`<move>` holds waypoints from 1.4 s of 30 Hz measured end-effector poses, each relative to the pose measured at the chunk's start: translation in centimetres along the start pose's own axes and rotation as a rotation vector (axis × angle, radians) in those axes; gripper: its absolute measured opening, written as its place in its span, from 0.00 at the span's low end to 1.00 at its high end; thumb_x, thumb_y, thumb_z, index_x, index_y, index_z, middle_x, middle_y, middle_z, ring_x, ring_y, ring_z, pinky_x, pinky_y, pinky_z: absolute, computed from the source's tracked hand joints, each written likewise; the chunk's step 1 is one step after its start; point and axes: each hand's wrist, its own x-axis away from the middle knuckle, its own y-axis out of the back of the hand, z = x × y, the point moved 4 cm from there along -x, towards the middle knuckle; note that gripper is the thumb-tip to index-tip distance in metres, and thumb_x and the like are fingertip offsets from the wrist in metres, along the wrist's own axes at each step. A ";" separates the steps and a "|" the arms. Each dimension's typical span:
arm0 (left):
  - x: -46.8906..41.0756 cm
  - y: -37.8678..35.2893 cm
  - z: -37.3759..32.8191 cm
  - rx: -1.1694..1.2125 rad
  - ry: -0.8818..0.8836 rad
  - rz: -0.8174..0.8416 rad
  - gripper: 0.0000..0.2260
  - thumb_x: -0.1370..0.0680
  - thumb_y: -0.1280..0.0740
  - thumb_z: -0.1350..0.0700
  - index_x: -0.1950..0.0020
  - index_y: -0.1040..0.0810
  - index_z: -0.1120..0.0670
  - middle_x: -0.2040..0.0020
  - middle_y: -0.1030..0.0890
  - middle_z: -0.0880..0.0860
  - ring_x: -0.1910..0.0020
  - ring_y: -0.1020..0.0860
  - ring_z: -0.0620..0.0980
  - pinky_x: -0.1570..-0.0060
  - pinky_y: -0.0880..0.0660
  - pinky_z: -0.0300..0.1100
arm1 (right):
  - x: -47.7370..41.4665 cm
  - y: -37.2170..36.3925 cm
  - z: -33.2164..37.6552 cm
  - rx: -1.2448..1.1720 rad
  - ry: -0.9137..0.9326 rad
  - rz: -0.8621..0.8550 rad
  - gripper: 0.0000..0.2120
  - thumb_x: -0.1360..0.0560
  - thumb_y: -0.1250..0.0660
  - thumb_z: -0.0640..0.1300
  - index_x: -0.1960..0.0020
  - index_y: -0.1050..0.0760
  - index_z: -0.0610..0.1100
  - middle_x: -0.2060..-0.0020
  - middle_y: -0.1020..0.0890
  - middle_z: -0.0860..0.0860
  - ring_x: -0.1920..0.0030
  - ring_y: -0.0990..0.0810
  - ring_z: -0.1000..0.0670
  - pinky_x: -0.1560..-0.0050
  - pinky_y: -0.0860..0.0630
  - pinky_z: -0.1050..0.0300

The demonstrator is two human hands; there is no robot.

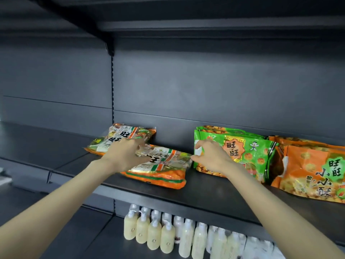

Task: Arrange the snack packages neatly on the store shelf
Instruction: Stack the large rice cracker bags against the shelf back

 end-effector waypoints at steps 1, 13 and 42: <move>0.0 -0.3 1.1 0.022 0.013 0.014 0.23 0.27 0.33 0.40 0.37 0.26 0.51 0.39 0.21 0.51 0.47 0.22 0.53 0.45 0.25 0.48 | -0.4 -0.7 0.6 -0.012 -0.002 -0.001 0.19 0.25 0.33 0.49 0.37 0.28 0.44 0.36 0.28 0.45 0.34 0.31 0.44 0.39 0.33 0.52; -3.7 -5.6 10.2 0.362 0.063 0.258 0.23 0.25 0.38 0.37 0.40 0.28 0.53 0.47 0.21 0.57 0.42 0.23 0.58 0.52 0.30 0.43 | -2.5 -8.7 4.2 -0.176 -0.343 0.055 0.39 0.34 0.32 0.66 0.33 0.35 0.43 0.41 0.24 0.43 0.41 0.24 0.42 0.46 0.27 0.53; -5.9 -8.7 13.8 1.207 -0.014 0.252 0.27 0.30 0.26 0.66 0.36 0.33 0.54 0.46 0.24 0.47 0.53 0.24 0.36 0.62 0.26 0.27 | -3.2 -12.7 4.8 -1.032 -0.421 -0.300 0.18 0.34 0.24 0.42 0.48 0.27 0.48 0.53 0.17 0.52 0.56 0.19 0.60 0.65 0.24 0.72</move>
